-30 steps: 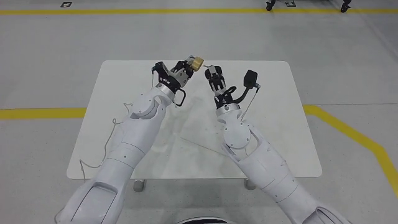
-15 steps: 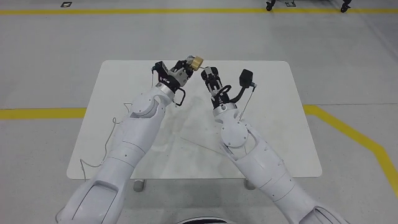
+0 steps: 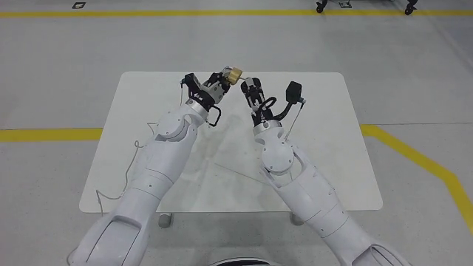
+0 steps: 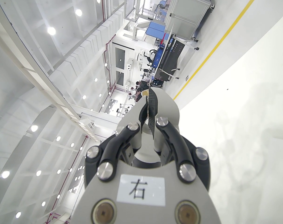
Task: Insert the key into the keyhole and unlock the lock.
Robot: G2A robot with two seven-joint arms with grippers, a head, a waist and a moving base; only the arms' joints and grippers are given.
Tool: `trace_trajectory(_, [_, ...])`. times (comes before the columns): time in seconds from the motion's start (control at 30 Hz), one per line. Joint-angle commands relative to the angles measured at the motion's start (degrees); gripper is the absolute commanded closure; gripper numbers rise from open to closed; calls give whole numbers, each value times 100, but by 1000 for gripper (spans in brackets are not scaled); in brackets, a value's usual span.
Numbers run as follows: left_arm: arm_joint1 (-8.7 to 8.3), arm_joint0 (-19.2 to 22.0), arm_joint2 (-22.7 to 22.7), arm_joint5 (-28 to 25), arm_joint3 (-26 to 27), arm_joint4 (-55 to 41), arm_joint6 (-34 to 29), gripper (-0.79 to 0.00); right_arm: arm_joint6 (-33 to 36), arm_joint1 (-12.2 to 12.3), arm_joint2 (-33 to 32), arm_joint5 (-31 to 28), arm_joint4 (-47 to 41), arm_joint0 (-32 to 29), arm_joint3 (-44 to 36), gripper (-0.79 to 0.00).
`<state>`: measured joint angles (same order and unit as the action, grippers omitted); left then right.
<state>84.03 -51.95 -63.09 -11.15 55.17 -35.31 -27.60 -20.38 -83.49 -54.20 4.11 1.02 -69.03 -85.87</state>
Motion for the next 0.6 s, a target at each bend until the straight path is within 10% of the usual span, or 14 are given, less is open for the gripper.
trace_trajectory(0.0, [5, 0, -5, -4, 0, 9, -1, 0, 14, -14, -7, 20, 16, 3, 6, 0])
trace_trajectory(0.57, [32, -34, -61, -29, 70, 105, -15, 0, 97, -122, -128, 10, 184, -110, -59, 0])
